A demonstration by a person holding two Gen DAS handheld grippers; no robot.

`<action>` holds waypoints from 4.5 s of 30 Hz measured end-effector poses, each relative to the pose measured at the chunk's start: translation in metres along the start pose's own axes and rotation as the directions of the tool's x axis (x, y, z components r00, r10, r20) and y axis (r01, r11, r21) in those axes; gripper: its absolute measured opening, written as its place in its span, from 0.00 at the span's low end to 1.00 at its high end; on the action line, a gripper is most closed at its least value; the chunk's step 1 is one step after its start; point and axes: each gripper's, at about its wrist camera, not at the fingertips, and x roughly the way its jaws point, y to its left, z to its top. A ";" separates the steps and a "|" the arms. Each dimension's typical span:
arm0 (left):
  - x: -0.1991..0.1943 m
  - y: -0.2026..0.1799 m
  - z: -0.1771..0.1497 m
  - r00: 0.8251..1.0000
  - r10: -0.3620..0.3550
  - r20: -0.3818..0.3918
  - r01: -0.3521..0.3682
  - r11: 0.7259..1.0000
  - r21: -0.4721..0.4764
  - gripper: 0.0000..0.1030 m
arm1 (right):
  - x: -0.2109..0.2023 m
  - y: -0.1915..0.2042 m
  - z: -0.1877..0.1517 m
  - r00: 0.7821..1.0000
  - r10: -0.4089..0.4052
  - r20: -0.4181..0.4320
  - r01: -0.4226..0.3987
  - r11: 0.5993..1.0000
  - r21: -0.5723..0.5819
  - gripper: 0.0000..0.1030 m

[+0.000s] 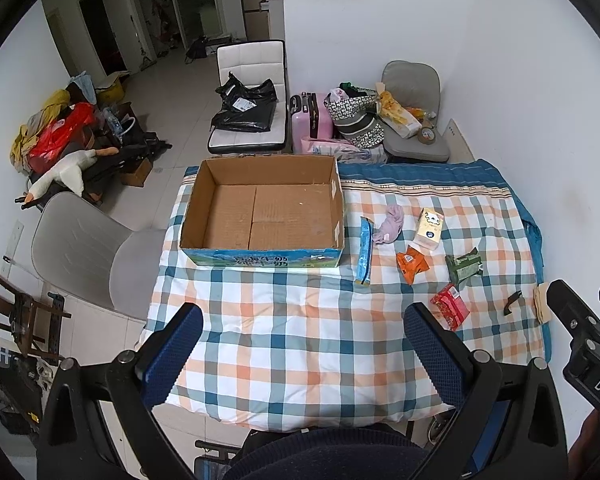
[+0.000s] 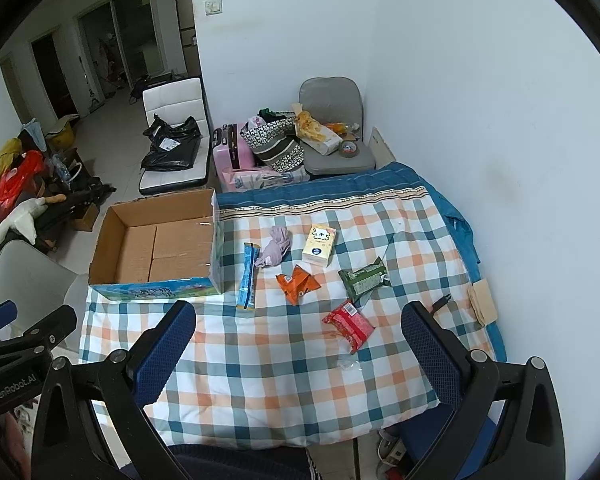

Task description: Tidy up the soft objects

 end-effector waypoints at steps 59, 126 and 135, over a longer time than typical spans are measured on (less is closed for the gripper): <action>-0.014 0.000 0.018 0.999 0.010 0.039 -0.010 1.000 0.003 1.00 | -0.005 0.002 0.010 1.000 0.006 0.009 -0.006 1.000 -0.003 1.00; 0.489 -0.310 0.116 0.771 -0.013 -0.637 0.284 0.901 0.326 0.58 | 0.545 -0.193 -0.048 0.735 0.334 -0.590 0.197 0.727 0.658 0.41; 0.374 -0.247 0.140 0.852 -0.136 -0.506 0.323 0.897 0.302 0.58 | 0.491 -0.152 -0.027 0.776 0.284 -0.563 0.076 0.845 0.530 0.40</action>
